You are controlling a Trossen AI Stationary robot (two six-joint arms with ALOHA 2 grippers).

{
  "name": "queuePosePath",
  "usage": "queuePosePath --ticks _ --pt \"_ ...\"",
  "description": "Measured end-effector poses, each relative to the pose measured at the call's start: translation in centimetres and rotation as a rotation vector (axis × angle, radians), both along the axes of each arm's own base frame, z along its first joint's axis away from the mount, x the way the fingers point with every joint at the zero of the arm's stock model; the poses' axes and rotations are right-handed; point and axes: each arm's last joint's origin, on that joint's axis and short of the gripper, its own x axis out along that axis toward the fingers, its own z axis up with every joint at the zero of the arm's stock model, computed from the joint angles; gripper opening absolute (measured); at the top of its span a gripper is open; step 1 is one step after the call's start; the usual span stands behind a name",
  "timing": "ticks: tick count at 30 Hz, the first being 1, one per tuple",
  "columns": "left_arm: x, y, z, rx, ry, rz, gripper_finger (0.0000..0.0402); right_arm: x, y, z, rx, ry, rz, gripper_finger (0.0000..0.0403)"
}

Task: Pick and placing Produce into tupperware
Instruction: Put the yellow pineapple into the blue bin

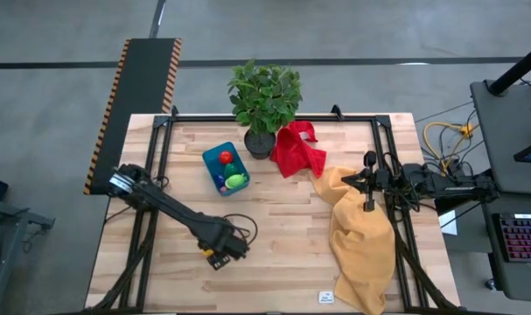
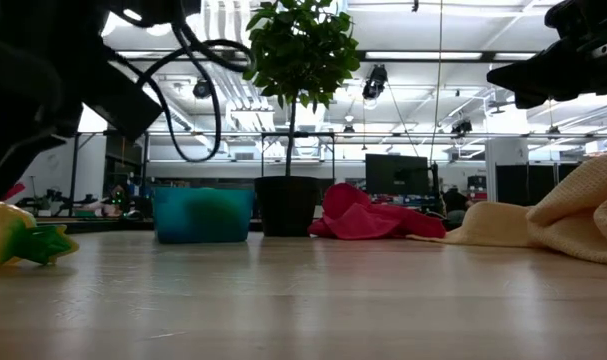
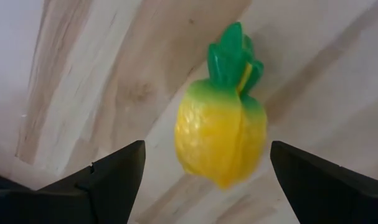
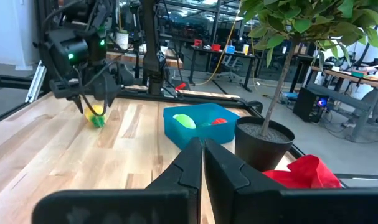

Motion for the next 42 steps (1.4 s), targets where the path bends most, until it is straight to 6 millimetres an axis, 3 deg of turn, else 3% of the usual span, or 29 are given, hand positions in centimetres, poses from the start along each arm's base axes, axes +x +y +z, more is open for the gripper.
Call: queuePosePath --ticks 9,19,34,42 --pt "0.3 -0.1 -1.7 0.036 0.036 -0.042 0.0329 0.0 0.0 0.0 0.000 0.000 0.000 0.0009" --pt "0.4 0.0 -2.0 0.054 0.029 -0.096 0.0325 0.0 0.0 0.0 0.000 0.001 0.000 0.0009" --pt "0.3 0.1 -1.9 0.065 0.026 -0.126 0.0211 0.0 0.0 0.0 -0.001 0.001 0.000 0.0009" --pt "0.1 0.3 -0.6 0.076 -0.029 -0.175 0.0190 0.0 0.0 0.0 -0.001 0.001 0.000 0.0009"
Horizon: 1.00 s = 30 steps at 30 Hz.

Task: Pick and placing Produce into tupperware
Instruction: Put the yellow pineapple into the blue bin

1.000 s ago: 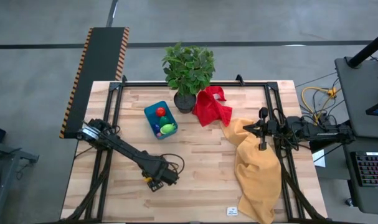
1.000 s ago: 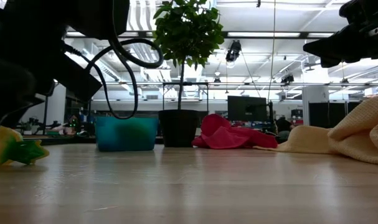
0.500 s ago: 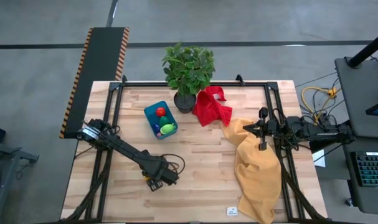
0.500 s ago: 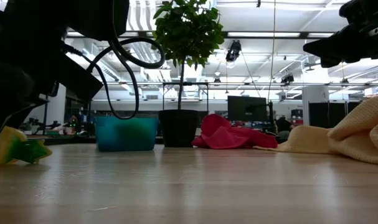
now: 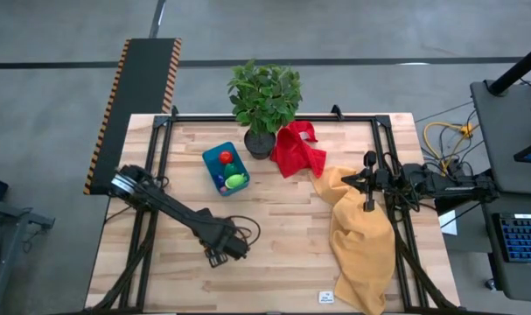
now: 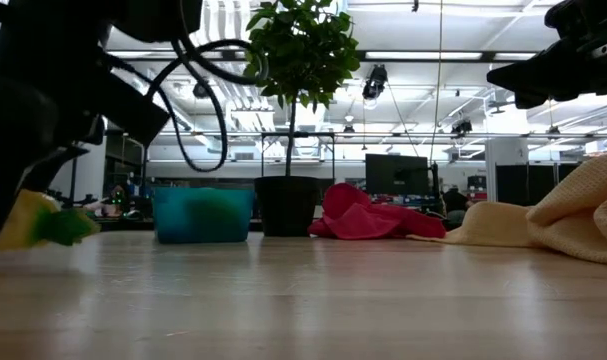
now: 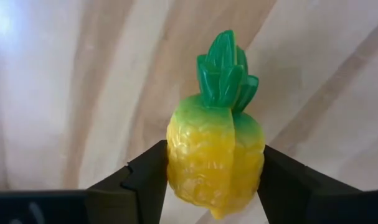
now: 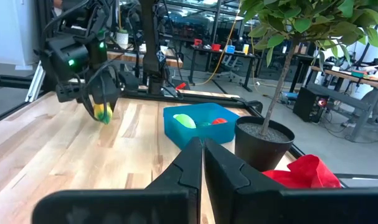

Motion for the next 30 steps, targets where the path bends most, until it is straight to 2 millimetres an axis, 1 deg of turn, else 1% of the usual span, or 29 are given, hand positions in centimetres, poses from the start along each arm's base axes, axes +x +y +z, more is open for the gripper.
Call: queuePosePath --ticks 5,9,15,19,24,27,30 --pt "-0.4 0.6 1.7 0.057 -0.081 -0.018 0.0189 0.0 0.0 0.0 0.000 0.000 0.000 0.0009" --pt "-0.8 1.8 3.7 0.180 -0.183 -0.021 0.0188 0.0 0.0 0.0 0.000 -0.001 0.000 0.0009" --pt "-0.9 5.3 7.0 0.484 -0.398 -0.013 0.0188 0.0 0.0 0.0 0.000 -0.001 0.000 0.0009" --pt "-0.9 8.2 8.6 0.627 -0.449 0.003 0.0188 0.0 0.0 0.0 0.000 -0.002 0.000 0.0009" --pt "-0.3 12.1 9.1 0.742 -0.406 0.004 0.0187 0.0 0.0 0.0 -0.003 -0.002 0.000 0.0009" --pt "0.4 14.3 8.5 0.759 -0.356 0.008 0.0187 0.0 0.0 0.0 -0.003 -0.002 -0.001 0.0009" --pt "0.9 16.1 7.6 0.767 -0.282 0.007 0.0187 0.0 0.0 0.0 -0.003 -0.002 0.000 0.0009"
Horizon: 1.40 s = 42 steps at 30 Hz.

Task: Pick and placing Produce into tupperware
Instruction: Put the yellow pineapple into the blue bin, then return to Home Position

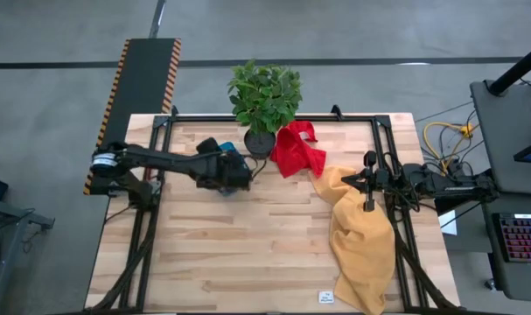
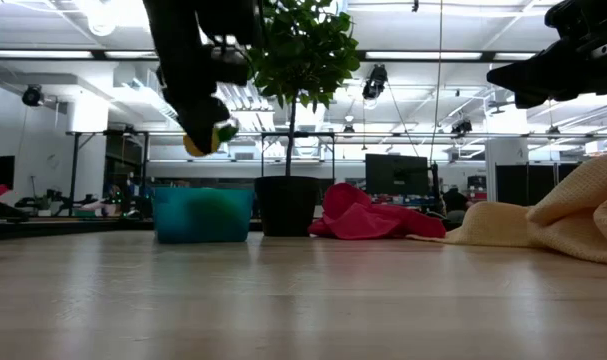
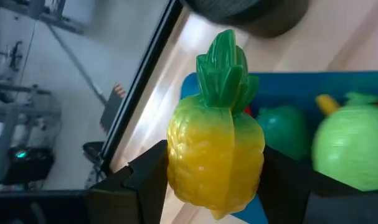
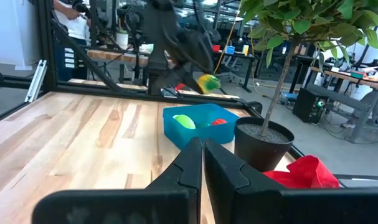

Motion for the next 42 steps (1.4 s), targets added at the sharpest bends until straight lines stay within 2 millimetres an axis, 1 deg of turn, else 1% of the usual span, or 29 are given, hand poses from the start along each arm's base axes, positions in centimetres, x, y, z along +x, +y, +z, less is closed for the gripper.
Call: queuePosePath --ticks 5,12,15,19,23,26,32,34,38,42 --pt "0.4 1.9 -1.4 -0.068 0.097 0.014 0.0187 0.0 0.0 0.0 0.001 0.000 0.000 0.0009" --pt "0.4 3.2 -3.1 -0.114 0.189 0.016 0.0187 0.0 0.0 0.0 0.003 0.000 0.000 0.0009" --pt "0.3 3.6 -3.8 -0.118 0.203 0.023 0.0187 0.0 0.0 0.0 0.003 0.000 0.000 0.0009" --pt "-0.1 3.5 -4.6 -0.130 0.232 0.024 0.0192 0.0 0.0 0.0 0.003 0.000 0.000 0.0009" --pt "-0.3 3.5 -4.8 -0.145 0.240 0.023 0.0212 0.0 0.0 0.0 0.003 0.000 0.000 0.0009" --pt "-0.3 3.4 -4.8 -0.166 0.235 0.023 0.0233 0.0 0.0 0.0 0.003 0.000 0.000 0.0009" --pt "-0.2 3.4 -4.9 -0.196 0.225 0.017 0.0291 0.0 0.0 0.0 0.003 0.000 0.000 0.0009" --pt "-0.1 3.3 -4.9 -0.215 0.218 0.017 0.0304 0.0 0.0 0.0 0.003 0.000 0.000 0.0009" --pt "0.0 2.9 -4.6 -0.219 0.208 -0.004 0.0312 0.0 0.0 0.0 0.003 0.000 0.000 0.0009" --pt "0.5 1.7 -3.6 -0.205 0.155 -0.095 0.0313 0.0 0.0 0.0 0.003 0.001 0.000 0.0009"
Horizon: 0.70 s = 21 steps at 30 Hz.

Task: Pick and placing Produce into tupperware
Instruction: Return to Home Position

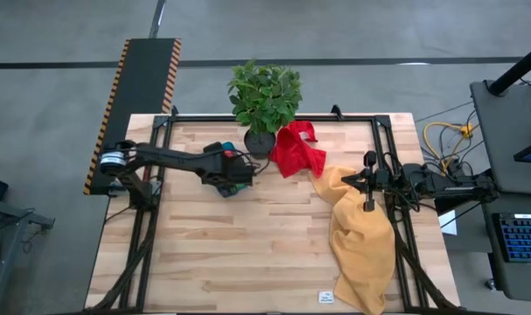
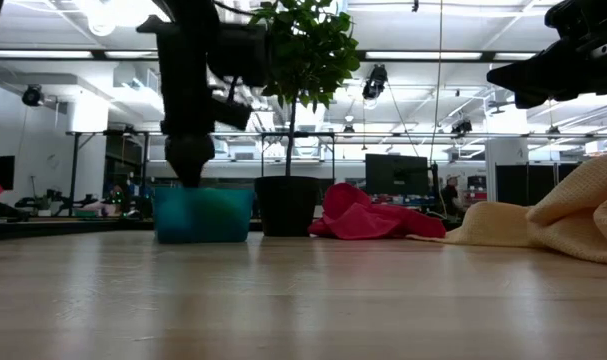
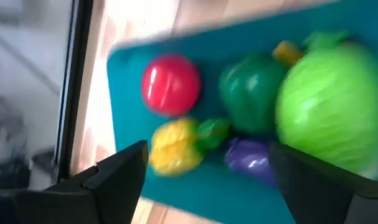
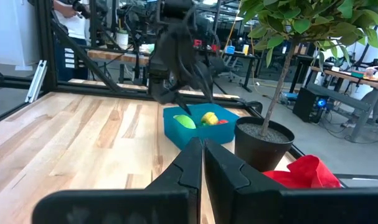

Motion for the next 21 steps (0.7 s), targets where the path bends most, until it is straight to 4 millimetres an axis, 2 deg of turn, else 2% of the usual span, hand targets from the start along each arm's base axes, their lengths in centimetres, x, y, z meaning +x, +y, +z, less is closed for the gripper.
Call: queuePosePath --ticks 5,9,12,15,19,21 --pt "1.0 -2.2 2.5 0.005 -0.223 -0.161 0.0313 0.0 0.0 0.0 -0.001 0.000 0.000 0.0009" --pt "1.7 -4.0 5.3 -0.071 -0.478 -0.331 0.0313 0.0 0.0 0.0 -0.001 0.000 0.000 0.0009" --pt "2.5 -5.3 7.3 -0.162 -0.697 -0.510 0.0313 0.0 0.0 0.0 -0.003 0.001 0.000 0.0009" --pt "3.4 -6.2 8.5 -0.236 -0.932 -0.717 0.0313 0.0 0.0 0.0 -0.003 0.001 0.000 0.0009" --pt "3.7 -6.7 8.4 -0.231 -1.125 -0.886 0.0313 0.0 0.0 0.0 -0.003 0.001 0.000 0.0009" --pt "3.5 -6.6 7.9 -0.199 -1.139 -0.917 0.0313 0.0 0.0 0.0 -0.002 0.000 0.000 0.0009"
